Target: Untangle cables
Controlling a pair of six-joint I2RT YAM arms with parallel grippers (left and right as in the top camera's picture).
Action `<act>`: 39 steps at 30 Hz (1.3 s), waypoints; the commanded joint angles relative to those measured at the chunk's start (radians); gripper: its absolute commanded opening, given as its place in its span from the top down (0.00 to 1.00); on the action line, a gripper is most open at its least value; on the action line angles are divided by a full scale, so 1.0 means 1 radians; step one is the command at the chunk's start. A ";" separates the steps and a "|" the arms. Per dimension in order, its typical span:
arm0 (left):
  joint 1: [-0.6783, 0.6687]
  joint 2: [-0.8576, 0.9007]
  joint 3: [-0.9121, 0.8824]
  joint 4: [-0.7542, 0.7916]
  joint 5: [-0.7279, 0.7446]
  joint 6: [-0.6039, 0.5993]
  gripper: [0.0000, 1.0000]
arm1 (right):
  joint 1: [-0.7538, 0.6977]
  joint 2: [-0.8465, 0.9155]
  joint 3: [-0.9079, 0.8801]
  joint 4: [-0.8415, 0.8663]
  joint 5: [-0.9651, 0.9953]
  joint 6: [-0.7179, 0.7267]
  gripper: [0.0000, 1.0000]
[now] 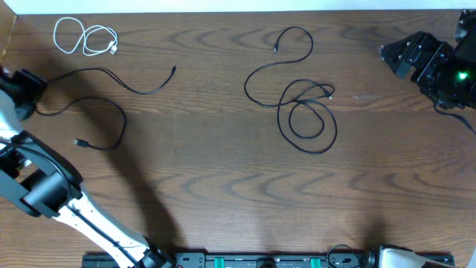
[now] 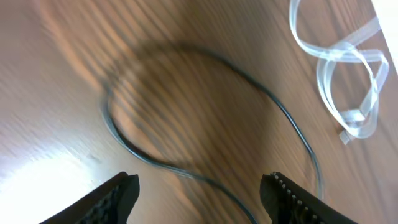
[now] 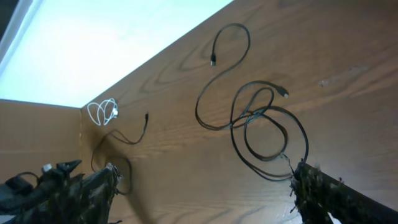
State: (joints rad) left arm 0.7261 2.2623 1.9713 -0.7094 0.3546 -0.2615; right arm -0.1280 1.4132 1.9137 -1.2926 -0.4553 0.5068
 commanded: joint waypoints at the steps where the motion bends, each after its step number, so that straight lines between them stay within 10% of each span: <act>1: -0.059 0.007 0.007 -0.050 0.090 0.007 0.33 | -0.001 -0.005 0.002 -0.007 0.002 -0.018 0.11; 15: -0.206 0.007 -0.061 -0.439 -0.206 0.212 0.28 | -0.001 0.003 0.001 -0.010 0.007 -0.031 0.11; 39: -0.275 0.007 -0.290 -0.391 -0.133 0.478 0.35 | -0.001 0.007 0.001 -0.007 0.038 -0.064 0.10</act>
State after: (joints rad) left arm 0.4515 2.2631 1.7367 -1.1122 0.2340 0.1577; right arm -0.1280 1.4139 1.9137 -1.2980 -0.4255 0.4667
